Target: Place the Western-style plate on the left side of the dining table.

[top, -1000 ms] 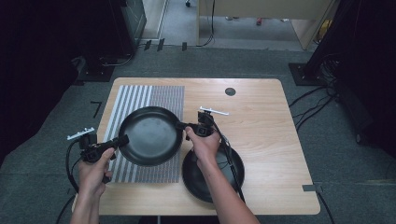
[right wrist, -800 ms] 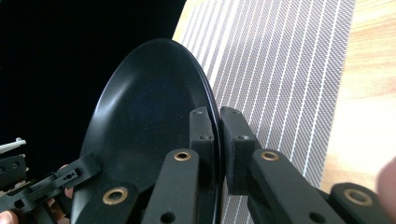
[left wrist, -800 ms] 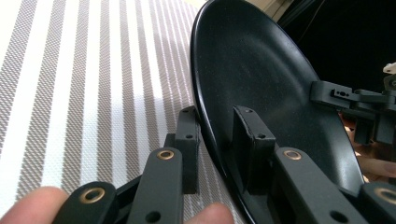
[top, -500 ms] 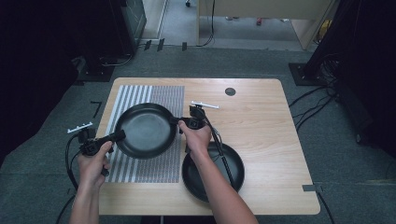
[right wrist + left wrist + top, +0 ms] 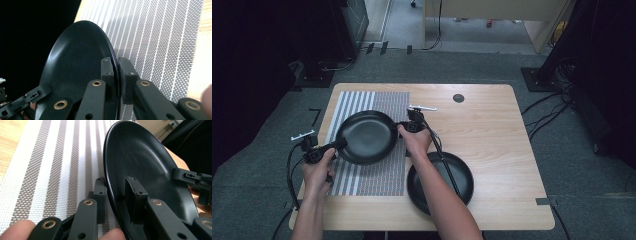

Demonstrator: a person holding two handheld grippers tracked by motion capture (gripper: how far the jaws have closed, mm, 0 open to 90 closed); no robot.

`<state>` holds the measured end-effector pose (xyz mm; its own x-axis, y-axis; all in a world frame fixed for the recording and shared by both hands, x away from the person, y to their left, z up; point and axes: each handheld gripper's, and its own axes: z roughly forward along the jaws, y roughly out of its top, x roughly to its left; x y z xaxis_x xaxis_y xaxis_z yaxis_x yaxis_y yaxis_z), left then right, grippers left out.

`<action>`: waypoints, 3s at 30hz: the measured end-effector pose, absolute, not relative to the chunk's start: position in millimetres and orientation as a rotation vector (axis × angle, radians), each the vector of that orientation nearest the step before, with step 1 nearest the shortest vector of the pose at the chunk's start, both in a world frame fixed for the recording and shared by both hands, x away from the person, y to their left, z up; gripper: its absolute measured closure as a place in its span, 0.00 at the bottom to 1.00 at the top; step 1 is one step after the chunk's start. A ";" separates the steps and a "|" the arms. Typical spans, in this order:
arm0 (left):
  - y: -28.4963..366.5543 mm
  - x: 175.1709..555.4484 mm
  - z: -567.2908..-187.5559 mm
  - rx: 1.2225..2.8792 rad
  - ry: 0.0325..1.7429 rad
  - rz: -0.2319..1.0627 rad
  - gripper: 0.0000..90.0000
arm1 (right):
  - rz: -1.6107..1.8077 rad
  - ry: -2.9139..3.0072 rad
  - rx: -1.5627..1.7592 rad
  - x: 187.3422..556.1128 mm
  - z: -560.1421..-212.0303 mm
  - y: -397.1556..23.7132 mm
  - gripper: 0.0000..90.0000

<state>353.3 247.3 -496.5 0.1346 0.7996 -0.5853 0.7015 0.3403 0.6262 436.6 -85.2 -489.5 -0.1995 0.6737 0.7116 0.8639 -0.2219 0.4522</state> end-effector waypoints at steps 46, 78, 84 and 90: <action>227.2 364.3 -515.7 1.474 1.607 0.250 0.50 | -1.475 -1.990 -1.917 458.6 -514.9 -70.8 0.79; 195.6 304.0 -472.3 1.598 1.527 0.466 0.15 | -1.479 -2.245 -1.792 386.6 -465.9 -87.6 0.30; 182.1 288.8 -469.7 1.637 1.513 0.488 0.15 | -1.485 -2.289 -1.796 368.2 -460.5 -101.8 0.29; 177.7 276.8 -470.9 1.660 1.514 0.499 0.15 | -1.510 -2.304 -1.764 353.1 -455.7 -114.5 0.29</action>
